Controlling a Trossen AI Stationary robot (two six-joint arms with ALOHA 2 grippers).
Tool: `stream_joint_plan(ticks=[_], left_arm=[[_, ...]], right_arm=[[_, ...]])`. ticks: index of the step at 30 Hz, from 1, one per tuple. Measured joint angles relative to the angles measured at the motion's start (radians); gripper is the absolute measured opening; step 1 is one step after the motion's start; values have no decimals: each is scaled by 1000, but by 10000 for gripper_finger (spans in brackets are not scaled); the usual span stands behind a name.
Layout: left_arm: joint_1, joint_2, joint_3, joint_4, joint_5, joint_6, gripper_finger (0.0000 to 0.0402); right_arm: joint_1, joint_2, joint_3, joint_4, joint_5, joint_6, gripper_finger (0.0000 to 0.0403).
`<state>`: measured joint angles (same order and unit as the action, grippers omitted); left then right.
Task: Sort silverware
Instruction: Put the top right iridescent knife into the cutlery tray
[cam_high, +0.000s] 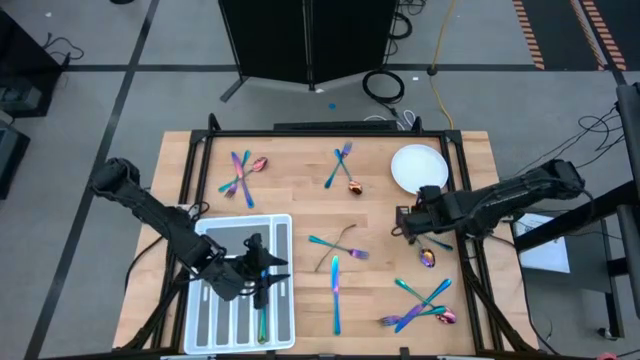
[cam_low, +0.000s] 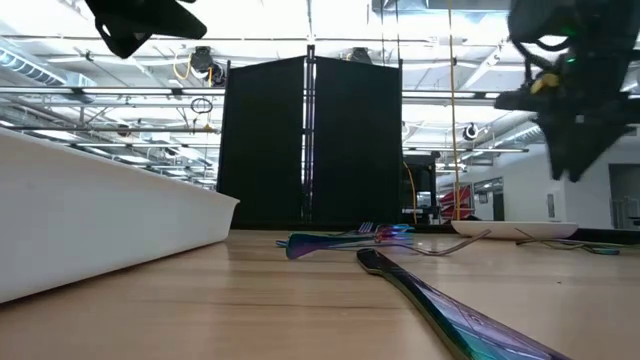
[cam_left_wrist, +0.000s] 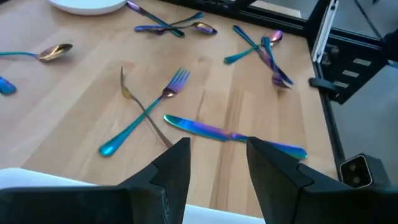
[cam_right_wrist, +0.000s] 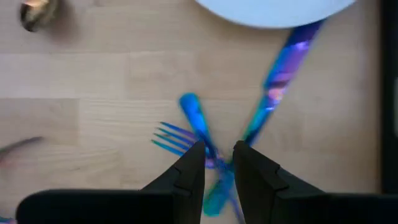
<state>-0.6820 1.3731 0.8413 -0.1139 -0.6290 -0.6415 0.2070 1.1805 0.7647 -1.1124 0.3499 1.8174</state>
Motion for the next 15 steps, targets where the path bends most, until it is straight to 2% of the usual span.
stream_joint_plan(ticks=[4,9,15], left_arm=[[-25,0,0,0,21,-5,157],[-70,0,0,1,21,-5,157],[-112,0,0,3,-75,-6,157]], right_arm=[[-26,22,0,40,-38,13,70],[-38,72,0,40,-36,63,70],[-32,110,0,61,-51,77,70]])
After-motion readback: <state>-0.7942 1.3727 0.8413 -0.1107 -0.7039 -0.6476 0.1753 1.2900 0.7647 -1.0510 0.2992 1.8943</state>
